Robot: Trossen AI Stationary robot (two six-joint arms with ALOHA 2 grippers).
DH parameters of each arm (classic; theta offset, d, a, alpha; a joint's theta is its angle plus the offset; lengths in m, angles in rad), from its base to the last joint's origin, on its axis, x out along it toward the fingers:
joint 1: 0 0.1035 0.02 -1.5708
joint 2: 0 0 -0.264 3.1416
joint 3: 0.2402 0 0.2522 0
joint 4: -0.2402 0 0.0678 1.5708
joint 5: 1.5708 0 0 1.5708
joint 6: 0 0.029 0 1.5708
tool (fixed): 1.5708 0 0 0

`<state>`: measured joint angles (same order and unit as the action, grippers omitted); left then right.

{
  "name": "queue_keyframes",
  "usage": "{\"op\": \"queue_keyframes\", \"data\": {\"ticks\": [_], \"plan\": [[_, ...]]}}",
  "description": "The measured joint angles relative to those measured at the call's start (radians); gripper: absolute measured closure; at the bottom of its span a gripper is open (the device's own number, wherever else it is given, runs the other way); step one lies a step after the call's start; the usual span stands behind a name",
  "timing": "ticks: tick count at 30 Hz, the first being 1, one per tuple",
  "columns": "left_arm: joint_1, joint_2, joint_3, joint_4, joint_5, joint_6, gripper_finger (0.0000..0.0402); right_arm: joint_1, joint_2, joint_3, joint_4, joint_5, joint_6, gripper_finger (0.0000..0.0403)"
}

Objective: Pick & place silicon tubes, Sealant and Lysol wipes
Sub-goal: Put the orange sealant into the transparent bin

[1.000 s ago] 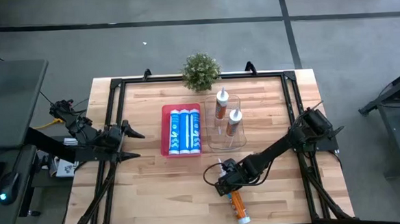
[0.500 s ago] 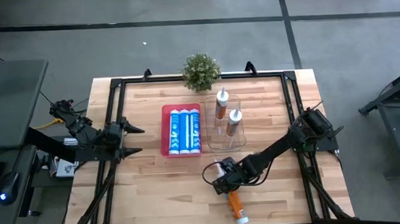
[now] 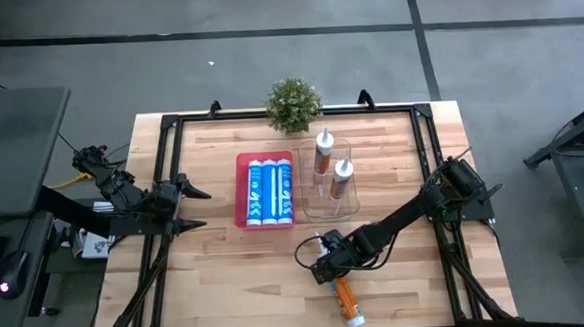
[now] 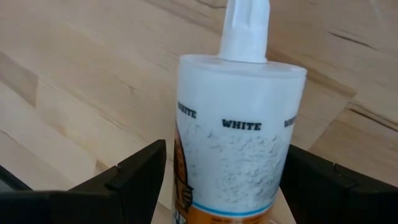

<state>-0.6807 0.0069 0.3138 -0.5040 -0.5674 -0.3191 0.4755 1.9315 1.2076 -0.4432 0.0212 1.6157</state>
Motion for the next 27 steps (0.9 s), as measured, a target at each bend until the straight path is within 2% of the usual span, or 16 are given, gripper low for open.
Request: {"op": "queue_keyframes", "data": {"ticks": [7,13,18,27], "plan": [[0.0,0.0,0.0,0.0,0.0,0.0,0.0032,-0.001,0.026,0.002,0.026,-0.016,-0.023,0.0121],[0.0,0.0,0.0,0.0,0.0,0.0,0.0032,0.0,0.028,0.002,0.03,0.025,0.013,0.0121],[0.0,0.0,0.0,0.0,0.0,0.0,0.0032,-0.012,0.029,0.002,0.018,-0.006,0.028,0.0125],[0.0,0.0,0.0,0.0,0.0,0.0,0.0032,-0.024,0.031,0.004,-0.023,-0.017,0.049,0.0191]]}}
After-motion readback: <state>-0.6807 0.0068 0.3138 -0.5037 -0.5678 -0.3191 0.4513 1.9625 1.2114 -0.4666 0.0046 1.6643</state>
